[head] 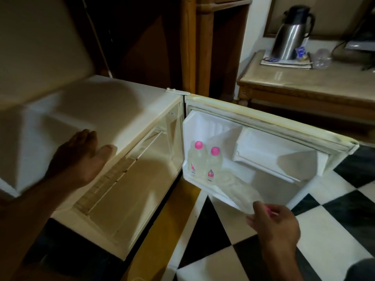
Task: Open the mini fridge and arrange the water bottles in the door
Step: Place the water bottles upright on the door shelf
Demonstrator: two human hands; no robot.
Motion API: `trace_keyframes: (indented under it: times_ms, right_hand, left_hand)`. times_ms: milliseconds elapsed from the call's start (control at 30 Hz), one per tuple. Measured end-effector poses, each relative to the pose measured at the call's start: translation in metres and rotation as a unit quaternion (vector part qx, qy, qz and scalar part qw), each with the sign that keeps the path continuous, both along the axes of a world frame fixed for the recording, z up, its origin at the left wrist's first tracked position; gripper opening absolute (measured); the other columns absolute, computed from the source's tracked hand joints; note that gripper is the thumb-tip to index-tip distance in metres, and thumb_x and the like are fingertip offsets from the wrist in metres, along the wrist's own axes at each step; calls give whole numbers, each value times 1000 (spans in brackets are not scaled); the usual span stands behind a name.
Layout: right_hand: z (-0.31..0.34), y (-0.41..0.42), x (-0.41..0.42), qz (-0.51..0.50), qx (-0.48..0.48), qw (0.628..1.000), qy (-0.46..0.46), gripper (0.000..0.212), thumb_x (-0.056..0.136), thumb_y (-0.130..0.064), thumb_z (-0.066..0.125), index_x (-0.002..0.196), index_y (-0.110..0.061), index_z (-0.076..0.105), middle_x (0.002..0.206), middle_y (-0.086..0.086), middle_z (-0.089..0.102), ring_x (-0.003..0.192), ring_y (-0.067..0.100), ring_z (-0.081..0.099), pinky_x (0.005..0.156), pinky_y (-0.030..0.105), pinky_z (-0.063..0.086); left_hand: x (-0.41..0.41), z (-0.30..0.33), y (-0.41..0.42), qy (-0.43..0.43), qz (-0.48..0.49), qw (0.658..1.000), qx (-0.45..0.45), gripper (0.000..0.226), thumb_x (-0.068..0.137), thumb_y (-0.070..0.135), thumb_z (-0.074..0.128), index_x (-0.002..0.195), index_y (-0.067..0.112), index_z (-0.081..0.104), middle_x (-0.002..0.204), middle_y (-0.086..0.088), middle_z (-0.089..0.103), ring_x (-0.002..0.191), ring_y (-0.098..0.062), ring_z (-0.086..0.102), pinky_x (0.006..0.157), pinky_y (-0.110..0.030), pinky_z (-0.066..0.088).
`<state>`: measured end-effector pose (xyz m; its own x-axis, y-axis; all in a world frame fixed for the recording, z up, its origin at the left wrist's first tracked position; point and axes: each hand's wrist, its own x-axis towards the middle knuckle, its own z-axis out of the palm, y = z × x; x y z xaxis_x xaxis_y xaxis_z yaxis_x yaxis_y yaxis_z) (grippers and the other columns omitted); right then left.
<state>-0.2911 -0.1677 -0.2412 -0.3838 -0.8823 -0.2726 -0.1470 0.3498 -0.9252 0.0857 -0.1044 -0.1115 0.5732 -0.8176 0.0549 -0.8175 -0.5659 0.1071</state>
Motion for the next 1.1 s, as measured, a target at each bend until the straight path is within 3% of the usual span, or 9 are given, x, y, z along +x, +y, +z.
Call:
trace_keyframes:
  times_ms: [133,267,367,467,633,833,1000,1100]
  right_hand:
    - [5,-42,1,58,-27,994,90,33,83,-33,59,106,-9,63,84,10,70,65,28,73,74,45,62]
    - [-10,-93,30,165,-12,967,195,41,75,-39,44,68,-4,62,64,14,70,61,31,69,72,40,60]
    - [-14,-111,54,211,-36,944,250,46,89,-48,44,69,-8,57,65,5,61,62,24,58,67,29,49]
    - [-15,-122,70,218,-49,939,263,50,92,-58,42,68,-16,58,56,-3,49,57,21,52,58,29,37]
    - [-21,-134,78,180,-46,946,264,59,95,-58,44,64,-10,57,68,11,61,73,32,63,70,31,43]
    - [-30,-138,79,174,-59,953,241,65,96,-57,43,111,3,62,101,22,71,102,40,64,83,37,48]
    - [-33,-100,70,176,-121,941,262,69,90,-65,44,129,-9,46,91,11,75,94,32,71,82,39,53]
    - [-18,-74,71,200,-219,905,305,52,93,-52,52,123,-11,60,87,3,71,85,24,70,72,29,47]
  left_hand:
    - [5,-4,-1,-1,2,1000,-2,92,80,72,14,151,13,16,161,-8,12,147,-23,9,118,-43,12]
    - [6,-6,-4,-17,4,1000,-1,80,90,64,21,150,12,18,161,-9,13,147,-24,10,117,-43,13]
    - [10,-9,-6,-22,8,1000,1,79,90,64,22,150,13,18,161,-9,14,147,-24,11,118,-43,14]
    - [12,-10,-7,-26,5,1000,-5,78,90,62,22,150,12,18,160,-9,14,147,-24,11,118,-43,14]
    - [9,-9,-6,-29,1,1000,-9,78,91,62,22,150,12,19,160,-10,15,147,-25,12,117,-43,14]
    - [11,-10,-5,-28,1,1000,-4,79,90,63,20,150,13,17,161,-9,13,147,-25,10,118,-44,13]
    - [10,-7,-5,-21,3,1000,0,78,90,63,21,150,13,16,161,-8,12,147,-23,9,118,-42,12]
    - [7,-6,-4,-18,3,1000,-1,78,90,62,22,150,12,17,161,-8,13,147,-23,9,118,-42,13]
